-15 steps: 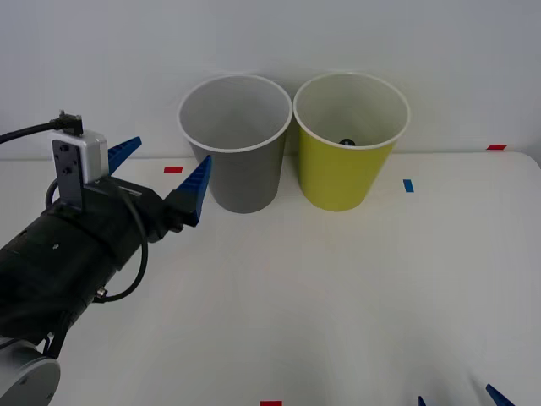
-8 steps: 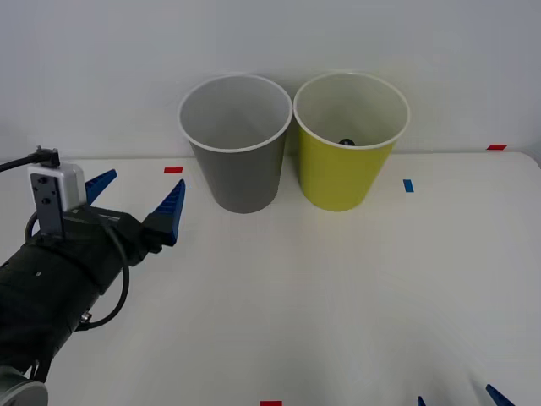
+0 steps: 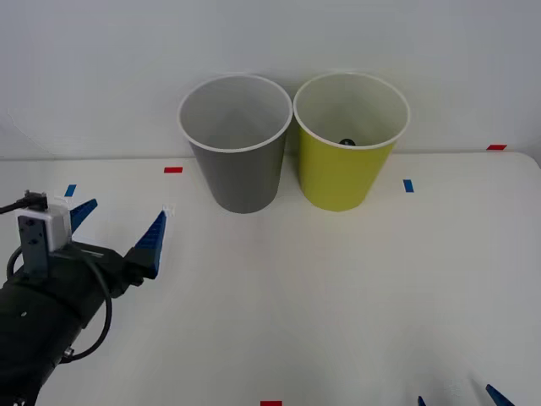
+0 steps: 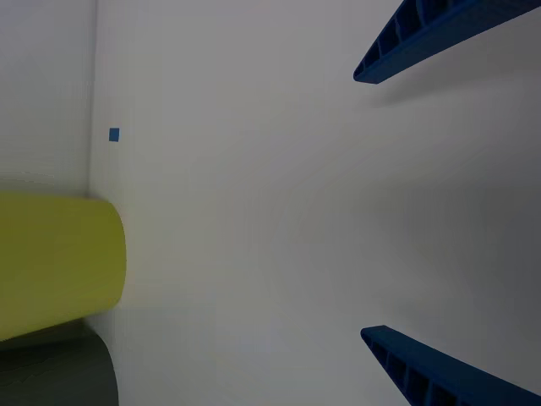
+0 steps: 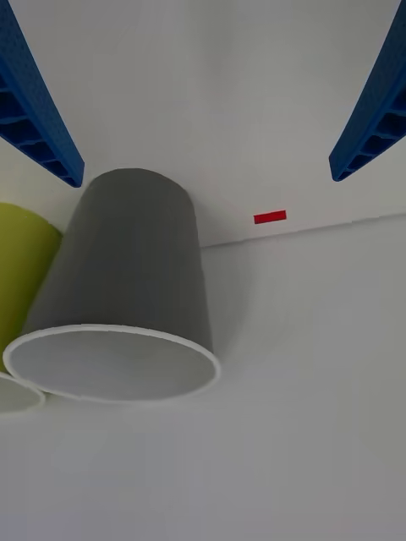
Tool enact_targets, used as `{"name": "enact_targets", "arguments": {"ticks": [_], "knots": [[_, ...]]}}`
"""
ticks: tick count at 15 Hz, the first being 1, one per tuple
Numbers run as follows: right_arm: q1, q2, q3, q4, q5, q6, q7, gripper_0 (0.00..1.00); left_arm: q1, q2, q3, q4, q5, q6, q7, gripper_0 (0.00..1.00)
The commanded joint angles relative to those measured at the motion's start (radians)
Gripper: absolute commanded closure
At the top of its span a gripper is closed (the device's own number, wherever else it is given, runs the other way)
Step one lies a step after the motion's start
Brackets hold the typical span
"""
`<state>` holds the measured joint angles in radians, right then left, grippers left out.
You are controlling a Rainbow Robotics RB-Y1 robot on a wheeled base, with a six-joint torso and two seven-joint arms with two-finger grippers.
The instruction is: Put cans in the gray bin and PET bottles in the light green bin.
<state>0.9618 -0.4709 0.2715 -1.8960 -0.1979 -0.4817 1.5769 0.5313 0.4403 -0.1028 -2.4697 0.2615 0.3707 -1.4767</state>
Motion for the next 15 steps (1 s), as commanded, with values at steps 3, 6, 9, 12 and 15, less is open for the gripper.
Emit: {"name": "enact_targets", "arguments": {"ticks": [3,6,9,12,15], "knots": [[0.0,0.0,0.0,0.0,0.0,0.0,0.0,0.0,0.11,0.025,-0.104,0.17,-0.094,-0.274,0.032,0.0],[0.0,0.0,0.0,0.0,0.0,0.0,0.0,0.0,0.154,0.041,-0.141,0.229,-0.099,-0.369,0.026,0.0],[0.0,0.0,0.0,0.0,0.0,0.0,0.0,0.0,0.188,0.038,-0.15,0.229,-0.107,-0.372,0.009,0.0],[0.0,0.0,0.0,0.0,0.0,0.0,0.0,0.0,0.202,0.006,-0.152,0.341,-0.174,-0.504,-0.06,0.0],[0.0,0.0,0.0,0.0,0.0,0.0,0.0,0.0,0.25,-0.081,-0.132,0.414,-0.338,-0.582,-0.047,0.0]]}}
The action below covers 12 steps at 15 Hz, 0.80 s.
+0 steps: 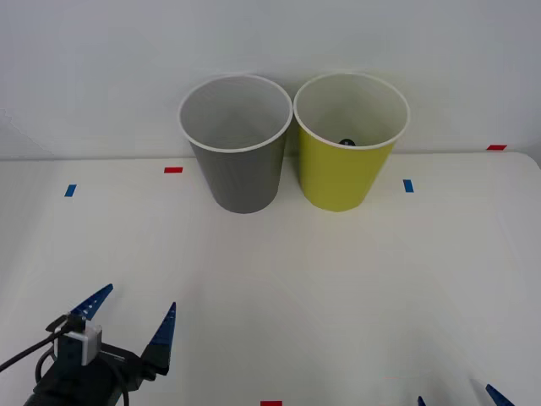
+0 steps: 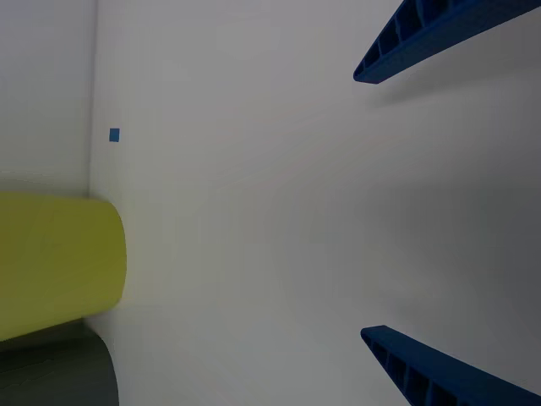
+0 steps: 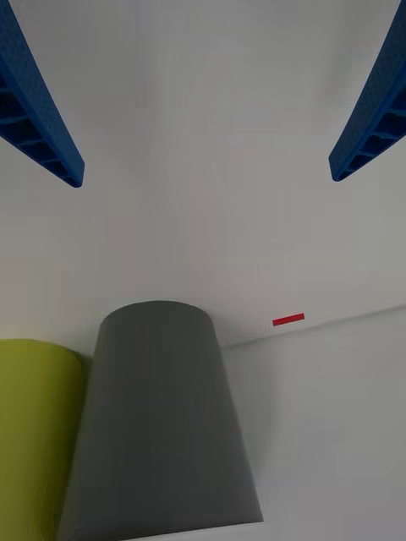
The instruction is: Put cans in the gray bin and PET bottles in the light green bin.
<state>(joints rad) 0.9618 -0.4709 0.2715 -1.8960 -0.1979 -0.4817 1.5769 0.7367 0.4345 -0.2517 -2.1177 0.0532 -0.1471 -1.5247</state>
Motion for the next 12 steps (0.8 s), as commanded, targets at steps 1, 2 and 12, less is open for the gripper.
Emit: {"name": "enact_targets", "arguments": {"ticks": [1,2,12], "knots": [[0.0,0.0,0.0,0.0,0.0,0.0,0.0,0.0,0.072,-0.1,0.025,0.062,-0.176,-0.086,0.009,0.0],[0.0,0.0,0.0,0.0,0.0,0.0,0.0,0.0,0.109,-0.134,0.037,0.062,-0.233,-0.104,0.02,0.0],[0.0,0.0,0.0,0.0,0.0,0.0,0.0,0.0,0.253,-0.207,0.06,0.062,-0.323,-0.131,0.058,0.0]]}}
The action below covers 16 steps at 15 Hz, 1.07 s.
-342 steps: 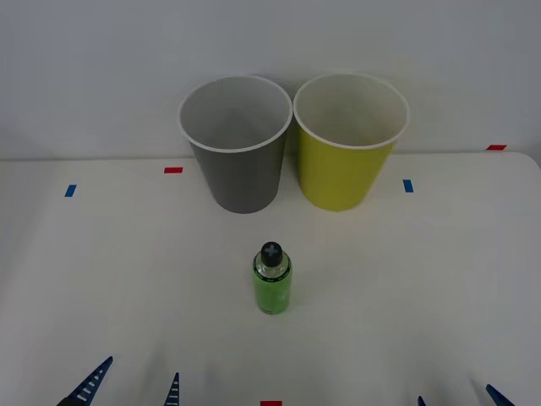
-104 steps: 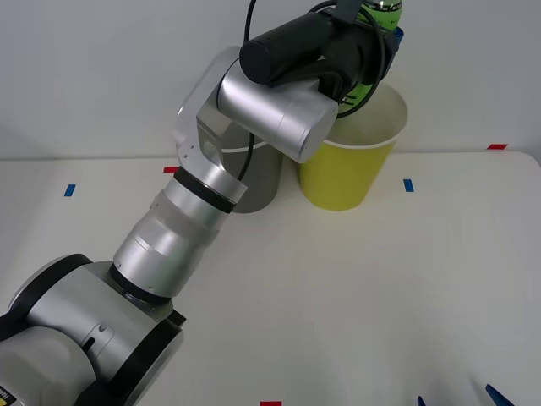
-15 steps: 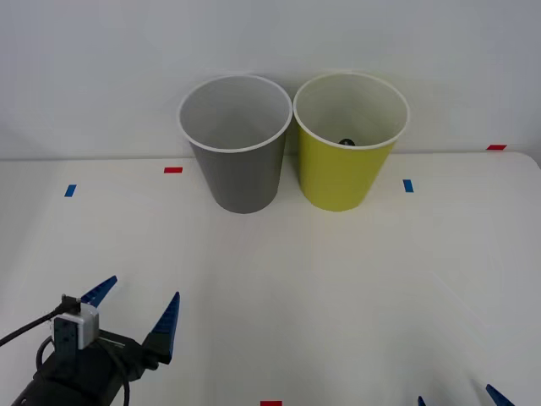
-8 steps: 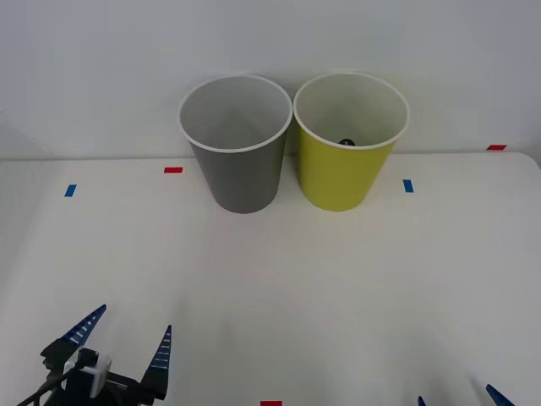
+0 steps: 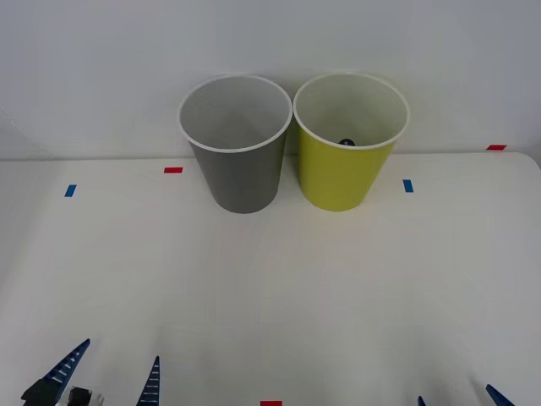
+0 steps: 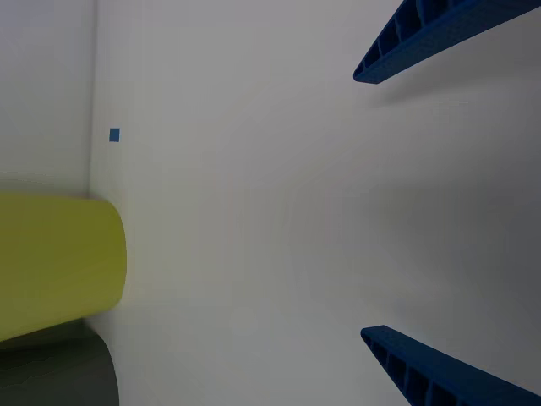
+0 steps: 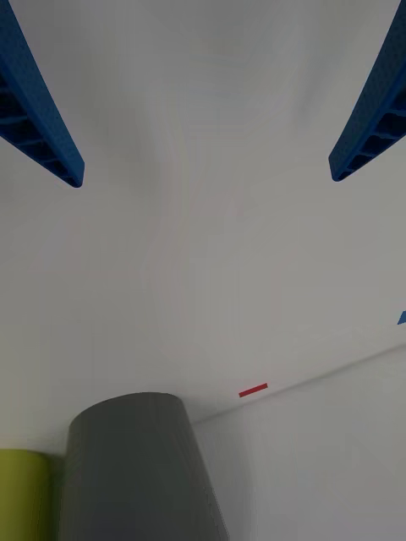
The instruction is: Put cans in the gray bin and PET bottles in the light green bin.
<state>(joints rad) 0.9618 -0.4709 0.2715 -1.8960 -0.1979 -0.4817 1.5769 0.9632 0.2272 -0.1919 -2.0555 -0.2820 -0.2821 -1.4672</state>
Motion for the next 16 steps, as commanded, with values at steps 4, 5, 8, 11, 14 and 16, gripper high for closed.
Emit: {"name": "enact_targets", "arguments": {"ticks": [4,5,8,11,14,16], "knots": [[0.0,0.0,0.0,0.0,0.0,0.0,0.0,0.0,0.095,0.0,0.0,0.0,0.052,0.004,0.004,0.0],[0.0,0.0,0.0,0.0,0.0,0.0,0.0,0.0,0.107,0.0,0.002,0.0,0.061,0.004,0.004,0.0],[0.0,0.0,0.0,0.0,0.0,0.0,0.0,0.0,0.144,0.0,0.002,0.0,0.089,0.006,0.004,0.0],[0.0,0.0,0.0,0.0,0.0,0.0,0.0,0.0,0.146,0.0,0.002,0.0,0.09,0.017,-0.002,0.0],[0.0,0.0,0.0,0.0,0.0,0.0,0.0,0.0,0.144,-0.002,0.002,0.0,0.09,0.017,-0.004,0.0],[0.0,0.0,0.0,0.0,0.0,0.0,0.0,0.0,0.144,-0.002,0.002,0.0,0.09,0.017,-0.004,0.0]]}}
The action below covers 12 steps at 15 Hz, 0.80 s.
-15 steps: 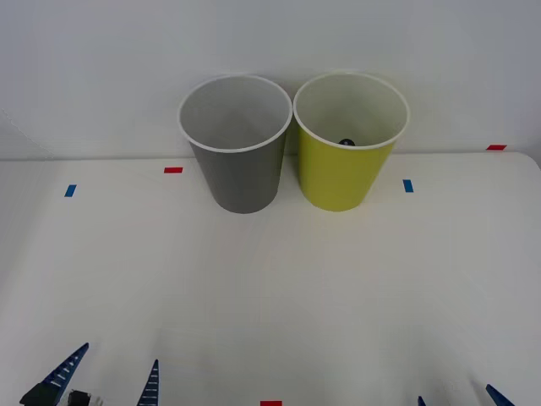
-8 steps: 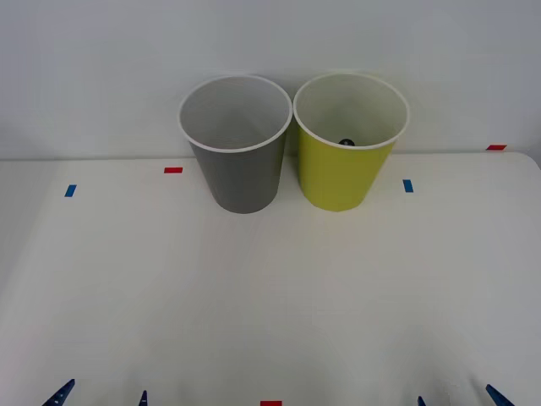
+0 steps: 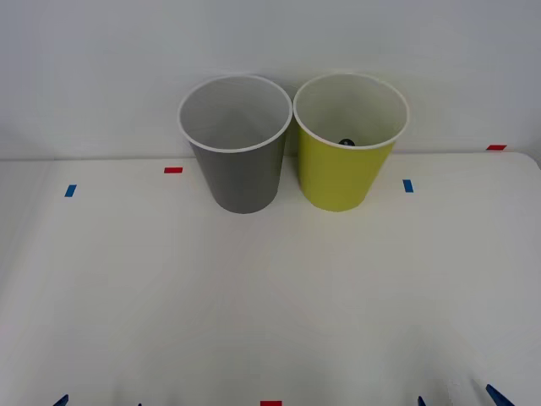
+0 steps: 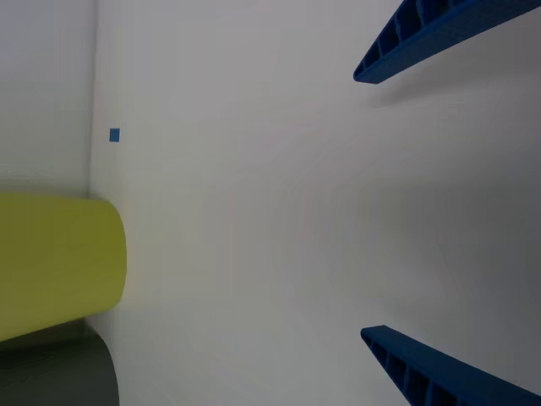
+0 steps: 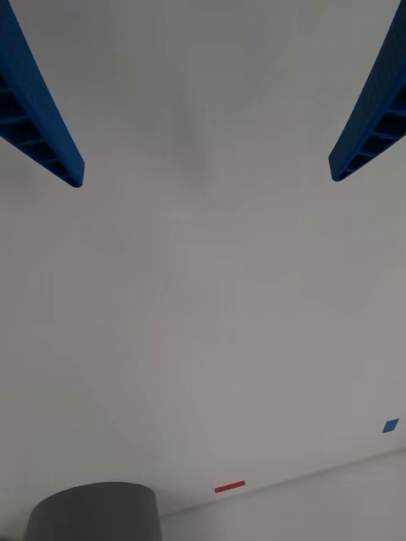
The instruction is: Put cans in the gray bin and PET bottles in the light green bin.
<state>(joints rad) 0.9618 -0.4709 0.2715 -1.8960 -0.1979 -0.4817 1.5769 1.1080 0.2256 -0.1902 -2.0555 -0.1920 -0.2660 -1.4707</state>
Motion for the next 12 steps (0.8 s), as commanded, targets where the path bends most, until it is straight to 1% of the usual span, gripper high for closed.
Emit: {"name": "enact_targets", "arguments": {"ticks": [1,12], "knots": [[0.0,0.0,0.0,0.0,0.0,0.0,0.0,0.0,0.0,0.0,0.0,0.0,0.0,0.001,0.0,0.0],[0.0,0.0,0.0,0.0,0.0,0.0,0.0,0.0,0.0,0.0,0.0,0.0,0.0,0.001,0.0,0.0]]}}
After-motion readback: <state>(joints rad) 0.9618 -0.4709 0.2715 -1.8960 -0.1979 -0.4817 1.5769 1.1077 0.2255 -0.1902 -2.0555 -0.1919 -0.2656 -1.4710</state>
